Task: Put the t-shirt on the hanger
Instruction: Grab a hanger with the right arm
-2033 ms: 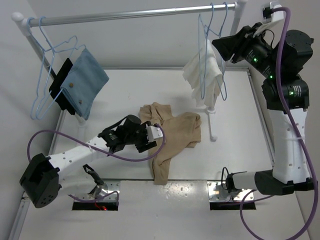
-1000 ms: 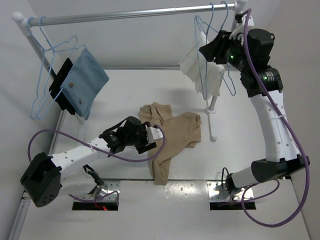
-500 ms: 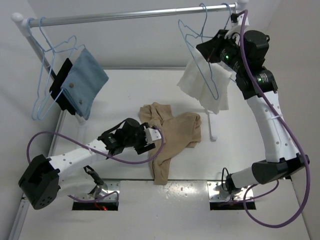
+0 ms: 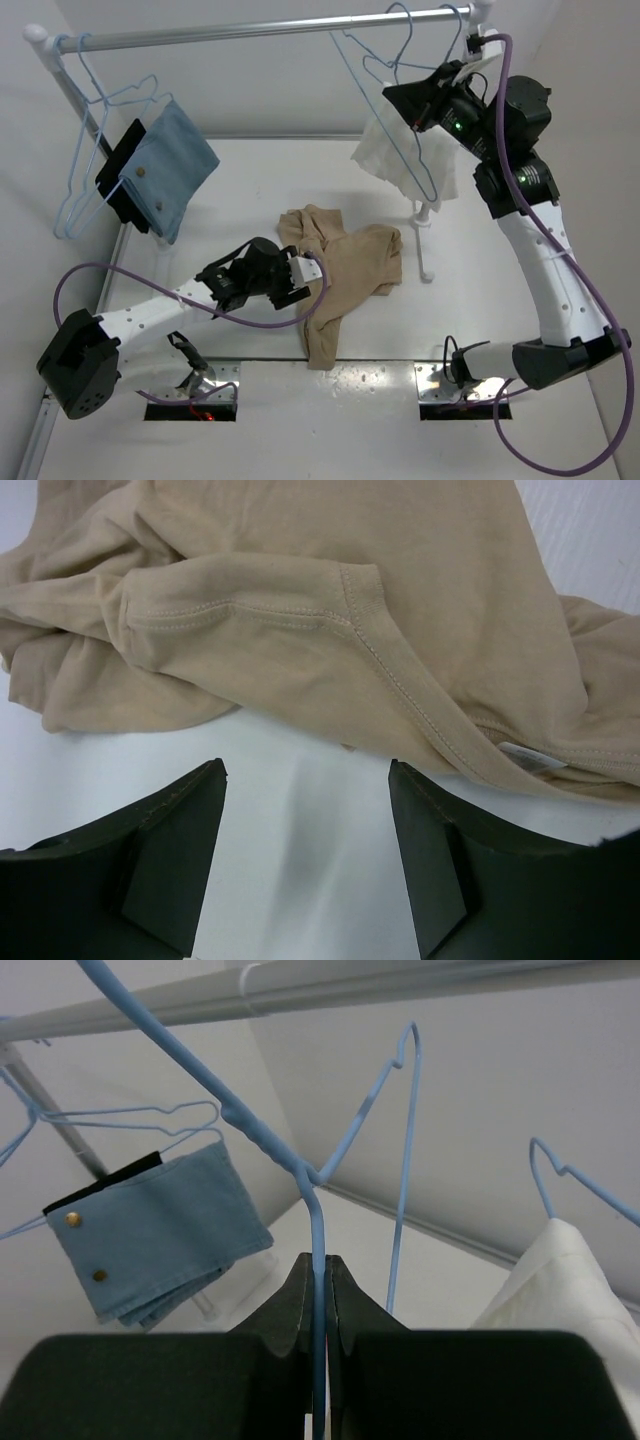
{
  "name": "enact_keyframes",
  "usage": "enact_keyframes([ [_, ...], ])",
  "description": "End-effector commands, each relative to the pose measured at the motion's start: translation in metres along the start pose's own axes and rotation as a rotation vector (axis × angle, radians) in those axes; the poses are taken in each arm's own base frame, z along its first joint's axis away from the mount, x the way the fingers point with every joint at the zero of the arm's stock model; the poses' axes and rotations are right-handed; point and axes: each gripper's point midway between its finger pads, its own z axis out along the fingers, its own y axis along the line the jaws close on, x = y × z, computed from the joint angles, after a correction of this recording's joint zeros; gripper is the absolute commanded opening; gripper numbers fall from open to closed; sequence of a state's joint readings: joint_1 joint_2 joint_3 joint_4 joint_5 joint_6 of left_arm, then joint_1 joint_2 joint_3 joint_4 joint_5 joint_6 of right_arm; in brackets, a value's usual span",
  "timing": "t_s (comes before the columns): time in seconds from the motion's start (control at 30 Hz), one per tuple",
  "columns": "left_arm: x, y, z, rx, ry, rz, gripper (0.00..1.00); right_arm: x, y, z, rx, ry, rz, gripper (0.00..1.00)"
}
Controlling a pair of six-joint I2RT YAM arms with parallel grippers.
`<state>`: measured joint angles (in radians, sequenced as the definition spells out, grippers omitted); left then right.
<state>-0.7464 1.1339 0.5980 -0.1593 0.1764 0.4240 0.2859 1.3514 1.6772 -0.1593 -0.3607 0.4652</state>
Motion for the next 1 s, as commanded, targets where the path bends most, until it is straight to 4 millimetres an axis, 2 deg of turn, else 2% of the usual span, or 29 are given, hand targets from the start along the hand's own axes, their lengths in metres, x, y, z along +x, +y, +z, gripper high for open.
enact_keyframes([
  [0.0, -0.013, 0.006, -0.003, -0.031, -0.054, -0.025, 0.72, -0.021, 0.024, -0.004, -0.106, -0.073, -0.067, 0.00],
  [0.03, -0.012, 0.007, -0.003, -0.039, -0.050, -0.036, 0.72, -0.008, 0.030, -0.003, -0.146, -0.039, -0.067, 0.00],
  [0.1, -0.012, 0.006, -0.003, -0.038, -0.051, -0.059, 0.69, -0.003, 0.040, -0.009, -0.199, -0.025, -0.071, 0.00],
  [0.13, -0.010, 0.005, -0.001, -0.034, -0.041, -0.061, 0.67, 0.006, 0.044, -0.008, -0.222, -0.004, -0.063, 0.00],
  [0.2, -0.012, 0.003, 0.001, -0.016, -0.047, -0.073, 0.64, 0.026, 0.046, -0.010, -0.247, 0.038, -0.056, 0.00],
  [0.23, -0.016, 0.002, 0.000, -0.003, -0.055, -0.072, 0.63, 0.029, 0.046, -0.014, -0.246, 0.041, -0.064, 0.00],
  [0.27, -0.014, -0.006, 0.005, 0.037, -0.048, -0.076, 0.63, 0.039, 0.044, -0.017, -0.241, 0.059, -0.055, 0.00],
  [0.33, -0.025, -0.004, 0.007, 0.057, -0.070, -0.074, 0.63, 0.037, 0.035, -0.015, -0.187, 0.031, -0.060, 0.00],
  [0.47, -0.036, -0.010, 0.012, 0.117, -0.093, -0.074, 0.68, 0.043, 0.036, -0.014, -0.209, 0.061, -0.075, 0.00],
  [0.5, -0.041, -0.011, 0.014, 0.126, -0.092, -0.069, 0.71, 0.054, 0.037, -0.015, -0.223, 0.090, -0.063, 0.00],
  [0.6, -0.044, -0.031, 0.016, 0.212, -0.076, -0.007, 0.79, 0.080, 0.034, -0.034, -0.209, 0.143, -0.053, 0.00],
  [0.63, -0.043, -0.044, 0.020, 0.249, -0.064, 0.032, 0.82, 0.096, 0.034, -0.048, -0.201, 0.170, -0.039, 0.00],
  [0.67, -0.038, -0.049, 0.025, 0.255, -0.039, 0.038, 0.84, 0.104, 0.033, -0.054, -0.189, 0.180, -0.034, 0.00],
  [0.7, -0.040, -0.049, 0.027, 0.254, -0.036, 0.056, 0.85, 0.128, 0.025, -0.061, -0.159, 0.220, -0.003, 0.00],
  [0.77, -0.034, -0.057, 0.037, 0.278, -0.001, 0.072, 0.85, 0.147, 0.020, -0.077, -0.123, 0.236, 0.015, 0.00],
  [0.8, -0.029, -0.059, 0.040, 0.286, 0.016, 0.068, 0.84, 0.141, 0.022, -0.080, -0.119, 0.218, 0.006, 0.00],
  [0.83, -0.032, -0.054, 0.044, 0.268, 0.017, 0.071, 0.72, 0.156, 0.018, -0.085, -0.100, 0.246, 0.030, 0.00],
  [0.9, -0.024, -0.049, 0.051, 0.246, 0.054, 0.092, 0.61, 0.161, 0.018, -0.094, -0.085, 0.248, 0.031, 0.00],
  [0.97, -0.020, -0.044, 0.053, 0.233, 0.067, 0.144, 0.43, 0.166, 0.015, -0.100, -0.060, 0.258, 0.036, 0.00],
])
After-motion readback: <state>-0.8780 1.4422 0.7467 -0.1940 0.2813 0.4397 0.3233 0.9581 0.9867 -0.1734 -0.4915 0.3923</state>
